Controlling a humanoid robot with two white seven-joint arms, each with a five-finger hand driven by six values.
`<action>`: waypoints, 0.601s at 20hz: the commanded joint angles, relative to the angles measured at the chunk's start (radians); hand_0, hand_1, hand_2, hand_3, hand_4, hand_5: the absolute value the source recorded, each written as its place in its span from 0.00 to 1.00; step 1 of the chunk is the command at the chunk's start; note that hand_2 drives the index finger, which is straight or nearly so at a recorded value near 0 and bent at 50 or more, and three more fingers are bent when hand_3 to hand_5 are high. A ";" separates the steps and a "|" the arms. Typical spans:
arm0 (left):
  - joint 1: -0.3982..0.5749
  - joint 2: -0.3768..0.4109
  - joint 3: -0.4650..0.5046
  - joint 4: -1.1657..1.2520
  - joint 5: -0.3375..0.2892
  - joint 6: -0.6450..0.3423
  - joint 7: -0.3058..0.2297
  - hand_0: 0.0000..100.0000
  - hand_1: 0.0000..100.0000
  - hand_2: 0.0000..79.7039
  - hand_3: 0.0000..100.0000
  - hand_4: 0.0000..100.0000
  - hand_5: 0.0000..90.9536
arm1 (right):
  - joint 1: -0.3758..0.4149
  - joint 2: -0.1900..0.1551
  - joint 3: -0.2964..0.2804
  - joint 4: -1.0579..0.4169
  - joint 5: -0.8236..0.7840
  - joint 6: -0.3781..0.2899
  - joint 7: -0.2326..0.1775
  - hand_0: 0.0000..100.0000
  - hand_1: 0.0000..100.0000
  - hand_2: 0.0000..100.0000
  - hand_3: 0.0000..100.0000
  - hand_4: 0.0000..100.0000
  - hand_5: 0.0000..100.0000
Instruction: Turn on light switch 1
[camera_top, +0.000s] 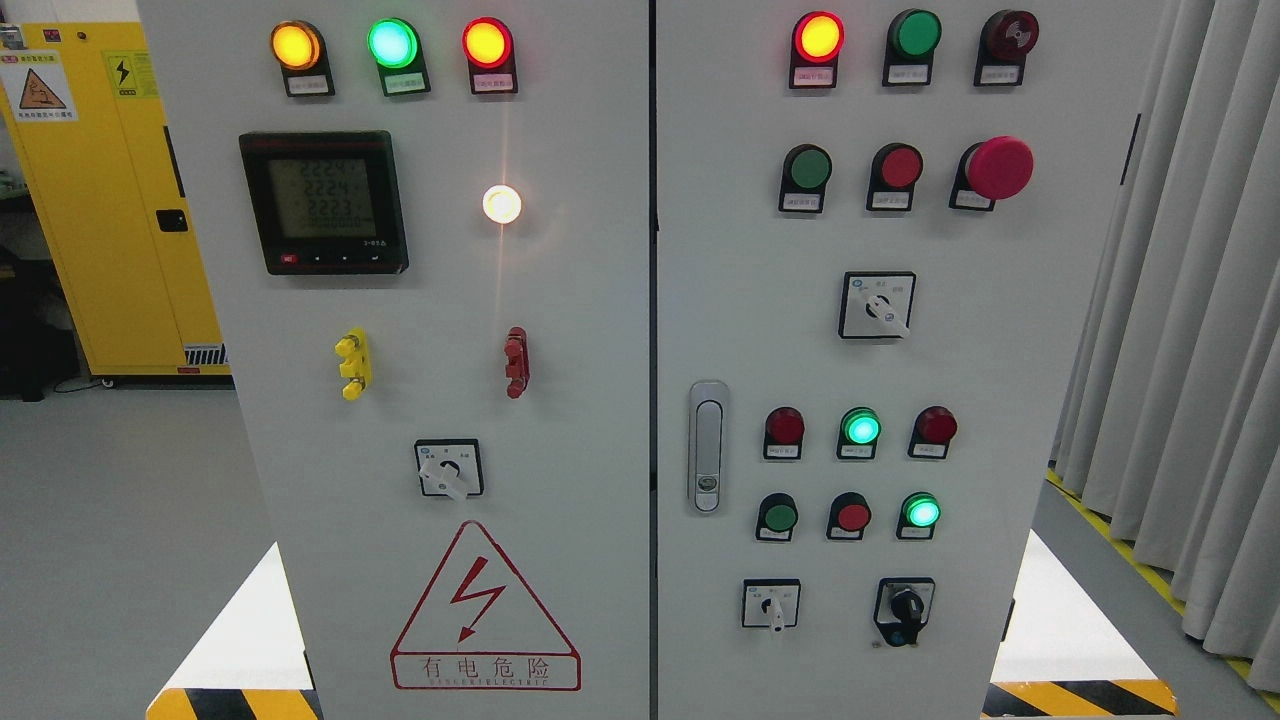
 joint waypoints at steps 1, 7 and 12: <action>-0.041 -0.028 -0.138 0.224 -0.001 0.052 0.031 0.32 0.22 0.00 0.00 0.00 0.00 | 0.000 0.000 0.000 0.000 0.000 0.000 0.001 0.00 0.50 0.04 0.00 0.00 0.00; -0.105 -0.029 -0.180 0.267 -0.001 0.063 0.043 0.33 0.20 0.00 0.00 0.00 0.00 | 0.000 0.000 0.000 0.000 0.000 0.000 0.001 0.00 0.50 0.04 0.00 0.00 0.00; -0.113 -0.030 -0.198 0.271 -0.001 0.100 0.043 0.34 0.19 0.00 0.00 0.00 0.00 | 0.000 0.000 0.000 0.000 0.000 0.000 0.001 0.00 0.50 0.04 0.00 0.00 0.00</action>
